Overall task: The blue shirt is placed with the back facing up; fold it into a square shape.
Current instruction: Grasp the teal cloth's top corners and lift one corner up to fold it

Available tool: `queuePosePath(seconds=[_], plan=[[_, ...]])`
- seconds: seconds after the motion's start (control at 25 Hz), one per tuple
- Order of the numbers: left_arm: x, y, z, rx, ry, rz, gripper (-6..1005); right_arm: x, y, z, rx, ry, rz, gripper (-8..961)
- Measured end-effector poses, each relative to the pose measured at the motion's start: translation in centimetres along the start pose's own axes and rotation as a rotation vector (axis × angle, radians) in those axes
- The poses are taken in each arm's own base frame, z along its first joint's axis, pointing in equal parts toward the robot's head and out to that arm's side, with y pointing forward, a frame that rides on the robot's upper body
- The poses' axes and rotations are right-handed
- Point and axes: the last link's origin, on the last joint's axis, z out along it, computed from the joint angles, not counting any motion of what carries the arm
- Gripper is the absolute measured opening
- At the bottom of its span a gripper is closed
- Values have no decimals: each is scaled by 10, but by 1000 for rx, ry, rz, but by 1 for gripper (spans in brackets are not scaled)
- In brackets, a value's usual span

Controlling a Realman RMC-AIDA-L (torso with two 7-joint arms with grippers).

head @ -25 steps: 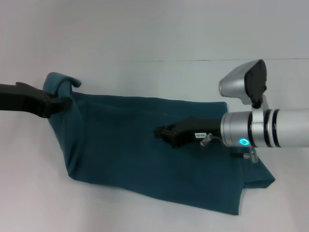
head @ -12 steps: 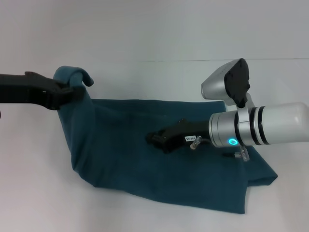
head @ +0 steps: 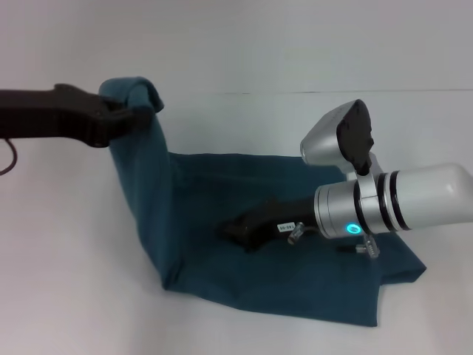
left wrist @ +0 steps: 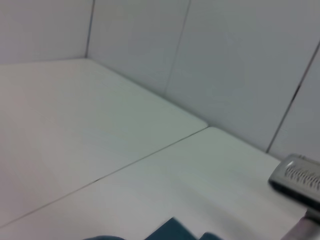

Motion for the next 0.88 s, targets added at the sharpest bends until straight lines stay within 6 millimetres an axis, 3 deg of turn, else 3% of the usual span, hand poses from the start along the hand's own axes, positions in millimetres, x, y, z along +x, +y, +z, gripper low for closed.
queuePosePath(seconds=[0.56, 0.88], plan=[[18, 17, 7, -115, 100, 13, 36, 3, 22, 9, -107, 26, -20, 70], [23, 27, 12, -169, 114, 39, 37, 0, 23, 10, -112, 14, -10, 71]])
